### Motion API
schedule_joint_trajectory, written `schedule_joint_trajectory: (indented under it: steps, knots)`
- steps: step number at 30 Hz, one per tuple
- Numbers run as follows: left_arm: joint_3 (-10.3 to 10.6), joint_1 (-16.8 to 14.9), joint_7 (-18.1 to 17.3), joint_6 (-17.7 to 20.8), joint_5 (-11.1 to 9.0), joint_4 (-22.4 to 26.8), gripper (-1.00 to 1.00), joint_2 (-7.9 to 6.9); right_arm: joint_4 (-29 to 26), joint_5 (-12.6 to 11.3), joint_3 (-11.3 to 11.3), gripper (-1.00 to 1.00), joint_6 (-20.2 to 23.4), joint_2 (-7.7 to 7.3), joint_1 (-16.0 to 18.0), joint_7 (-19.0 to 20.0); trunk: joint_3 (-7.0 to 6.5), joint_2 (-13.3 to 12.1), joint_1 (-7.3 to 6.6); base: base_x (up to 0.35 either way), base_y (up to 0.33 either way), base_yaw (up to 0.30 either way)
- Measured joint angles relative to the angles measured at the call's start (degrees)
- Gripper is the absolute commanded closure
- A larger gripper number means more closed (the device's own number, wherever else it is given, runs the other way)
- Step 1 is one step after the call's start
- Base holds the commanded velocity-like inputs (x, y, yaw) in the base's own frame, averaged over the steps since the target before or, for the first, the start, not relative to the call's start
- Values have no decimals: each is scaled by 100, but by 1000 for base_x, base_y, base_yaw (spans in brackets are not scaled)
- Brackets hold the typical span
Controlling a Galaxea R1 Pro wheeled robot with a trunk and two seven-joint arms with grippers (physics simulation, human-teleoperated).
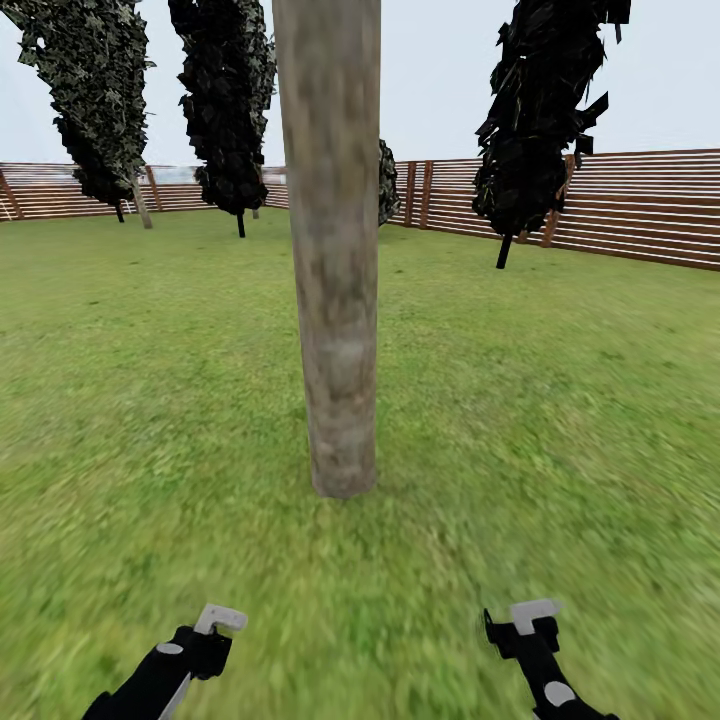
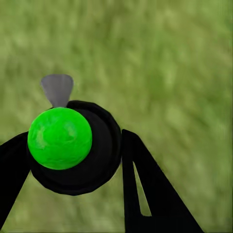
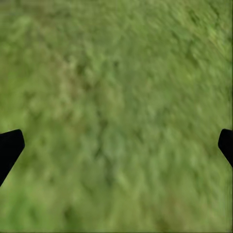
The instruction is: In the garden, pick up the pesticide atomizer on the floor and spray pesticide onto both trees until each tree trunk is fully covered.
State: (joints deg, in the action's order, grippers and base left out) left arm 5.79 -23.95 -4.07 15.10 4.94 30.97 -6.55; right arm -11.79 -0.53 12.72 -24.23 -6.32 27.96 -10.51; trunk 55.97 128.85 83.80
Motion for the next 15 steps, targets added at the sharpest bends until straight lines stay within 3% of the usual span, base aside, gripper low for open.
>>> schedule_joint_trajectory:
  steps: [5, 7, 10, 12, 15]
  knots:
    - [23, -11, 3, 249, -33, 157, 100, 109, 95, -17, -4, -100, -52, -123, -32, -18, 0, 0, 0, 24, 0, 0]
    - [26, -16, 3, 291, -48, 196, 100, 163, 193, -132, -10, -100, -78, -131, -45, -20, 0, 0, 0, 213, -8, 0]
    - [21, -30, 6, 533, -51, 211, 100, 221, 263, -711, -38, -100, -310, -128, -51, -17, 0, 0, 0, 294, -101, 0]
    - [19, -35, 10, 898, -48, 218, 100, 234, 282, -1194, -49, -100, -529, -131, -63, -9, 0, 0, 0, 301, -166, 0]
    - [19, -38, 11, 1119, -46, 223, 100, 243, 293, -1413, -50, -100, -628, -132, -89, 15, 0, 0, 0, 297, -190, 0]
